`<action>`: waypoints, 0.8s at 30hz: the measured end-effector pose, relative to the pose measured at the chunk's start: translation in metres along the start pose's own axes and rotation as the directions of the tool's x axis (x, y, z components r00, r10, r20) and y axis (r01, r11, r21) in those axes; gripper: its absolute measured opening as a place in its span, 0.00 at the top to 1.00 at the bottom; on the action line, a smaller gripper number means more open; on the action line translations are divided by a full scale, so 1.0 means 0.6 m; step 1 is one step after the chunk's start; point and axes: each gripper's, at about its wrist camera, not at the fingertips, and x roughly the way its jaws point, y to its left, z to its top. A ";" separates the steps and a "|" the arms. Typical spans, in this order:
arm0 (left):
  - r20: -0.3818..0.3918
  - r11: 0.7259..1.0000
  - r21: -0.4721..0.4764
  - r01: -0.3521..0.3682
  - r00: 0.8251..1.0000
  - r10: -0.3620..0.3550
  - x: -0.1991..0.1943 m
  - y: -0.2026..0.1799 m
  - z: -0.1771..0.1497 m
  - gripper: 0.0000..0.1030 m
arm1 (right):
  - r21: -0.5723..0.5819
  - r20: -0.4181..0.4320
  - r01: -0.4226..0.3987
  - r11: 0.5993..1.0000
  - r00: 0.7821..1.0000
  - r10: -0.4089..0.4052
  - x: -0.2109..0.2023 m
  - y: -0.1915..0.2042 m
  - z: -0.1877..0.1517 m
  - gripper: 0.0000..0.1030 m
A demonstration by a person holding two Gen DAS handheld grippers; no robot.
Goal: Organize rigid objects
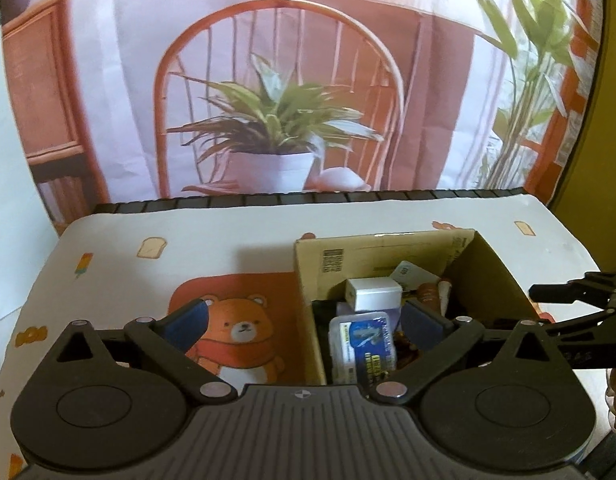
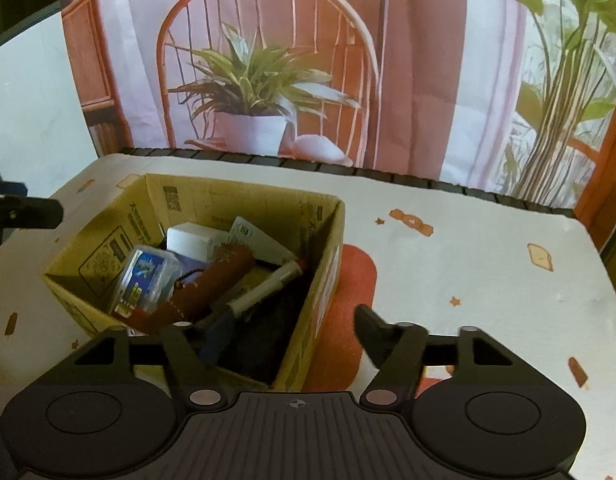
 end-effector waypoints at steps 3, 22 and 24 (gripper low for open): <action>0.005 1.000 -0.008 -0.009 1.000 0.009 -0.011 0.006 -0.003 0.00 | -0.001 0.011 0.015 1.000 1.000 -0.015 -0.010 0.004 0.007 0.11; 0.045 0.993 -0.034 -0.115 0.992 0.116 -0.103 0.025 -0.022 0.00 | 0.044 0.063 0.055 0.998 0.996 -0.057 -0.104 0.048 0.018 0.00; 0.040 0.992 -0.036 -0.123 0.991 0.124 -0.115 0.025 -0.025 0.00 | 0.053 0.069 0.049 0.997 0.996 -0.053 -0.119 0.054 0.017 0.00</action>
